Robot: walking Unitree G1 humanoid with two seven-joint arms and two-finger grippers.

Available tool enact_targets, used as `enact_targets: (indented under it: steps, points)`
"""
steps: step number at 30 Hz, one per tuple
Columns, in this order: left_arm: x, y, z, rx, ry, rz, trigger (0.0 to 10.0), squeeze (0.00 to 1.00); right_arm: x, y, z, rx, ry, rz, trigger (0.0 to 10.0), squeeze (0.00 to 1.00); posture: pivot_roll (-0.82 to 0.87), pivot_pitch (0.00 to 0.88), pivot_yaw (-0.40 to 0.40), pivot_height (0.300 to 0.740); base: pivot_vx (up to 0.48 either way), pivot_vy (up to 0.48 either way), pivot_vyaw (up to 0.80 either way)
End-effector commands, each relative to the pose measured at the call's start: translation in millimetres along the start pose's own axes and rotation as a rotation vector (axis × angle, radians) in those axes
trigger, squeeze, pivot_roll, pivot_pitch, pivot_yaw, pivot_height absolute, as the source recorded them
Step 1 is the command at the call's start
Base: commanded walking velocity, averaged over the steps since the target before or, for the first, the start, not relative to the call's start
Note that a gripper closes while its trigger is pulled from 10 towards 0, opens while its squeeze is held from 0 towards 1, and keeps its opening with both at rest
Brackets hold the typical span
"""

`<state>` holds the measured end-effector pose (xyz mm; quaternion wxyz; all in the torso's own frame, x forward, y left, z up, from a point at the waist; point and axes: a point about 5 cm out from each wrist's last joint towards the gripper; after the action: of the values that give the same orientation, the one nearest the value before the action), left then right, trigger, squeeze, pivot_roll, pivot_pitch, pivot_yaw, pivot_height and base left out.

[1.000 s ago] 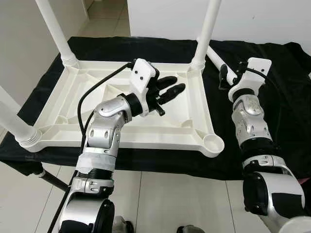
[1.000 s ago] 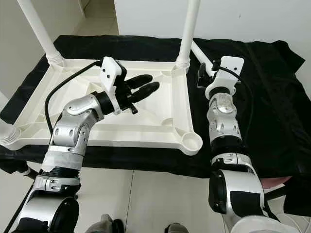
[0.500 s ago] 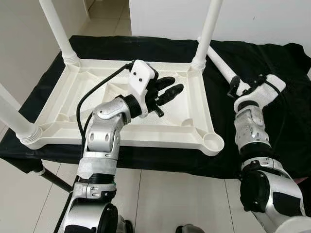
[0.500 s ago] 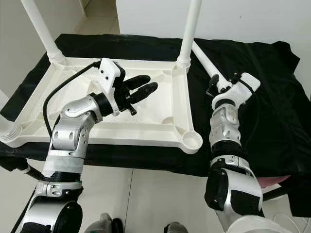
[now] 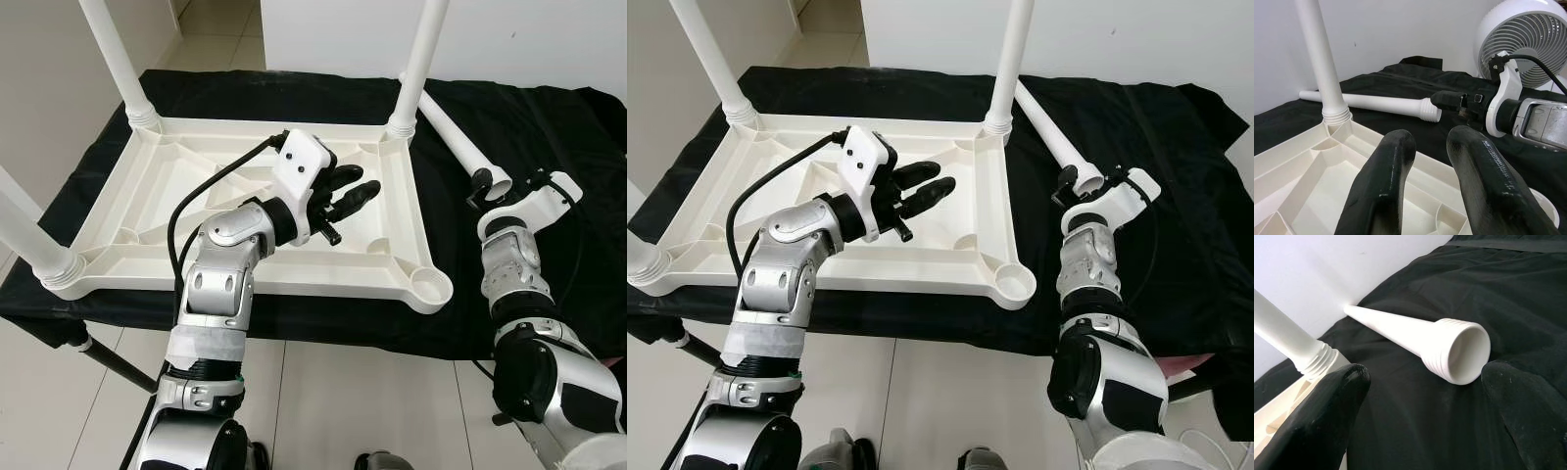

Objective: Building children table

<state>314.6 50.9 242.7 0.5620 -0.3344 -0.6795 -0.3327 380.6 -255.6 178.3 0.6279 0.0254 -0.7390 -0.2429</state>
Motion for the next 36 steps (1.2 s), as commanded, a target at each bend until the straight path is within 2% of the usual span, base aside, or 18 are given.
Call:
enact_targets:
  steps: [1,10,16,20,22,24,27,36]
  points:
    - [7,14.1,2.4,0.363,-0.048,-0.004,10.0,0.0,-3,3.4,-0.6,0.02,0.01,-0.039,10.0,0.0,-0.02,0.14,0.069,0.74,0.0,0.0,0.0]
    - [17,8.8,5.4,0.355,-0.042,-0.008,10.0,0.0,1,15.0,-4.4,0.082,-0.01,-0.074,10.0,0.0,0.01,0.18,0.105,0.74,0.0,0.0,0.0]
    - [21,3.4,7.3,0.337,-0.027,-0.004,10.0,0.0,11,21.7,-7.1,0.096,-0.067,-0.08,10.0,0.0,0.04,0.219,0.143,0.74,0.0,0.0,0.0]
    - [21,0.4,6.3,0.326,-0.02,-0.006,10.0,0.0,22,21.9,-8.1,0.099,-0.136,-0.092,10.0,0.0,0.04,0.23,0.15,0.74,0.0,0.0,0.0]
    - [21,0.4,6.3,0.326,-0.02,-0.006,10.0,0.0,22,21.9,-8.1,0.099,-0.136,-0.092,10.0,0.0,0.04,0.23,0.15,0.74,0.0,0.0,0.0]
    - [19,-1.6,6.9,0.323,-0.005,-0.004,10.0,0.0,32,18.3,-6.5,0.083,-0.211,-0.116,10.0,0.0,0.05,0.252,0.162,0.74,0.0,0.0,0.0]
    - [17,-2.8,8.8,0.326,0.011,0.0,10.0,0.0,36,13.6,-3.4,0.055,-0.258,-0.111,10.0,0.0,0.05,0.259,0.164,0.74,0.0,0.0,0.0]
    - [17,-2.5,10.6,0.336,0.031,0.011,10.0,0.0,40,9.7,3.5,0.039,-0.325,-0.076,10.0,0.0,0.05,0.269,0.171,0.74,0.0,0.0,0.0]
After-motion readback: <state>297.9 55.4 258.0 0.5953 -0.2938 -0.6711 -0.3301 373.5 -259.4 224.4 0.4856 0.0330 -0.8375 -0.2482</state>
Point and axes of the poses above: a point about 5 cm out from each wrist's last joint towards the gripper, its own z axis pointing back from the gripper into the wrist, its own x axis along the axis of the wrist's last joint, y = z × x, and after that the axes turned 8 degrees about z, right-handed
